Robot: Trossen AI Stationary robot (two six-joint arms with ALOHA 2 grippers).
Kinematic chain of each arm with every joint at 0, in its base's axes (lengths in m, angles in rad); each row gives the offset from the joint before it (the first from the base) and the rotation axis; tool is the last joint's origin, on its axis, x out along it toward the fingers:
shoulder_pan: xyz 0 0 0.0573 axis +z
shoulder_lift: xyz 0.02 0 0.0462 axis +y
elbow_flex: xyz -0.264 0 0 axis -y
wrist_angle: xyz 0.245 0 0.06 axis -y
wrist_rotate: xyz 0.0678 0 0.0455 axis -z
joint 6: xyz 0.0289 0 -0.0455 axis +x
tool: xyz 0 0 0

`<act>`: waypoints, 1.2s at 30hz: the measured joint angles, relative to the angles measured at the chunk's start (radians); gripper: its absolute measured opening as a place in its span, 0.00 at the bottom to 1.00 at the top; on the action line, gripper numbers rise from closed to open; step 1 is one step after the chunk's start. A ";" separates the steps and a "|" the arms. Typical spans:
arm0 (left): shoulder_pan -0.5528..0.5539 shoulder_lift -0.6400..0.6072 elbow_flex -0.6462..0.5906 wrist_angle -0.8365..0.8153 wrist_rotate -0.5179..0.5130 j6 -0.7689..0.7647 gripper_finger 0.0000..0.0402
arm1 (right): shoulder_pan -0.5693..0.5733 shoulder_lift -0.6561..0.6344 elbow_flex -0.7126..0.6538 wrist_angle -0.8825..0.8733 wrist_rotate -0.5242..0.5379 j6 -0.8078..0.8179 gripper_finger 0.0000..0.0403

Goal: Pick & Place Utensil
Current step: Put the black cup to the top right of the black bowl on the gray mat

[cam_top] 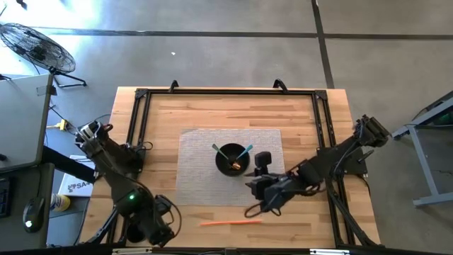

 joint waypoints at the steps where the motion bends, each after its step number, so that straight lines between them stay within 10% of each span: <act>1: -0.014 0.000 0.000 -0.005 0.008 -0.033 0.17 | -0.009 0.000 0.000 0.003 -0.001 -0.001 0.32; 14: -0.157 0.025 -0.011 -0.004 -0.075 -0.286 0.27 | -0.068 0.000 0.000 -0.002 -0.083 -0.022 0.32; 22: -0.138 0.095 -0.018 -0.003 -0.041 -0.209 0.44 | -0.072 0.000 0.000 0.003 -0.083 -0.023 0.32; 36: -0.114 0.154 -0.018 -0.010 -0.043 -0.042 0.42 | -0.072 0.000 0.000 0.003 -0.086 -0.017 0.32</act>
